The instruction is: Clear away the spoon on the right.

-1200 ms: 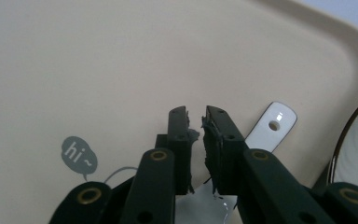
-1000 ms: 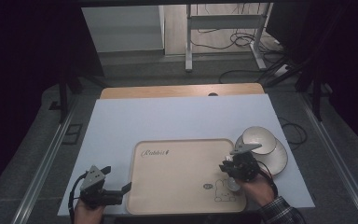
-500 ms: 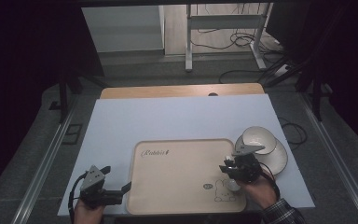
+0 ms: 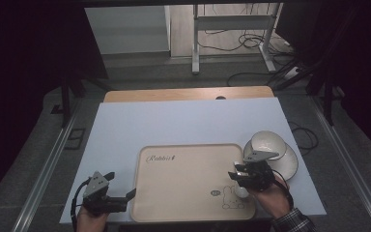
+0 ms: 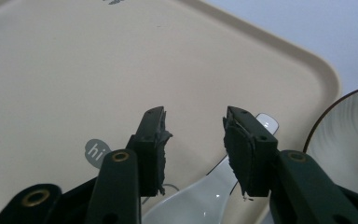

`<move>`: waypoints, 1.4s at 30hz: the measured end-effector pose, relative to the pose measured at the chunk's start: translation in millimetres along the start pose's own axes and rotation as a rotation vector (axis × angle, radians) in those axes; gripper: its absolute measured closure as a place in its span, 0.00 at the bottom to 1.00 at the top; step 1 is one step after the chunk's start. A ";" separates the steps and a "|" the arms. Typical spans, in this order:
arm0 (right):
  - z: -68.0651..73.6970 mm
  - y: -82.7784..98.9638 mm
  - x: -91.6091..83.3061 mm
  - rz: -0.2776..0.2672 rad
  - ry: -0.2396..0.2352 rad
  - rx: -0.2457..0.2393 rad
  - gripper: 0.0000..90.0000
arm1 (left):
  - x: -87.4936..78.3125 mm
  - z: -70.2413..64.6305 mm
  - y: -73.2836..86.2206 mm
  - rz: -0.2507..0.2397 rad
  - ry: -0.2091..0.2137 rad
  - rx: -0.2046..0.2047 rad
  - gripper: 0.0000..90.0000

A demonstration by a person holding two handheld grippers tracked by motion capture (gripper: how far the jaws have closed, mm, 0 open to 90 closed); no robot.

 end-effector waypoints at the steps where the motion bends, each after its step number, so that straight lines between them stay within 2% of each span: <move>1: 0.0 -0.1 -0.8 -0.001 0.001 -0.002 0.64 | 0.0 -0.1 0.0 0.000 0.000 0.000 0.00; 24: 0.6 6.0 -23.5 -0.044 0.061 -0.017 0.46 | 0.3 -0.2 0.2 0.002 0.001 0.001 0.00; 42: -3.1 17.5 -36.0 -0.061 0.094 0.004 0.36 | 0.8 0.1 0.4 0.004 -0.002 -0.001 0.00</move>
Point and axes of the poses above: each handheld gripper's, and its own axes: x roughly forward along the jaws, y roughly out of its underside, z roughly to its left, the point moved 8 cm from there along x, roughly forward along the jaws, and after that the axes turned 9 degrees about -x, right-handed, at the moved point
